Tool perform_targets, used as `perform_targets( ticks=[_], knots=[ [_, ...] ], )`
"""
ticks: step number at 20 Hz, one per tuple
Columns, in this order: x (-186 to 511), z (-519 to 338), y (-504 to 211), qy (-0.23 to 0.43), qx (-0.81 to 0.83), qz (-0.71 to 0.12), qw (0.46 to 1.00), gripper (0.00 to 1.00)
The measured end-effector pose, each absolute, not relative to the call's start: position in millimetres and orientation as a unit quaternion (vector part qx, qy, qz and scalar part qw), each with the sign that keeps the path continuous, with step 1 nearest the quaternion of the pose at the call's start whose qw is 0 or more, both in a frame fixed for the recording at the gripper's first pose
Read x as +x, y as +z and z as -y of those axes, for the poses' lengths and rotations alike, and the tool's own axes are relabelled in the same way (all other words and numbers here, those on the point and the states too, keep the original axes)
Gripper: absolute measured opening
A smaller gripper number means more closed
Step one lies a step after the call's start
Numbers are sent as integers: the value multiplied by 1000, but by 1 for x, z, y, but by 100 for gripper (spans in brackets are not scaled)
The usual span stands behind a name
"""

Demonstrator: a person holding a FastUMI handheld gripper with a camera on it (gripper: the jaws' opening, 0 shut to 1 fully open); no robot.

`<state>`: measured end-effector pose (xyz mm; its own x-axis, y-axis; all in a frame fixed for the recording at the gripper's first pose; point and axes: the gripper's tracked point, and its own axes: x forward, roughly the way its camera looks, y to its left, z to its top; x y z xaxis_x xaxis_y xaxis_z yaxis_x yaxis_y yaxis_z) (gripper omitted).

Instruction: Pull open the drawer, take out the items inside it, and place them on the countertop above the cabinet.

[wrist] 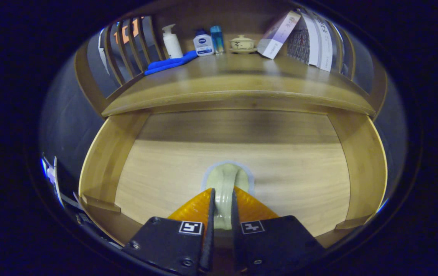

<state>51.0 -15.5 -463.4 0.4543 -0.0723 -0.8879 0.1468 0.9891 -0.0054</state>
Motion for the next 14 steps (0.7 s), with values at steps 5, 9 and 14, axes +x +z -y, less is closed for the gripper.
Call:
perform_targets(
  ticks=[5,9,14],
  knots=[
    [49,21,-451,-79,57,-506,857,18],
    [56,19,-419,-77,54,-484,870,18],
    [72,6,-372,-57,38,-447,892,18]
  ],
)
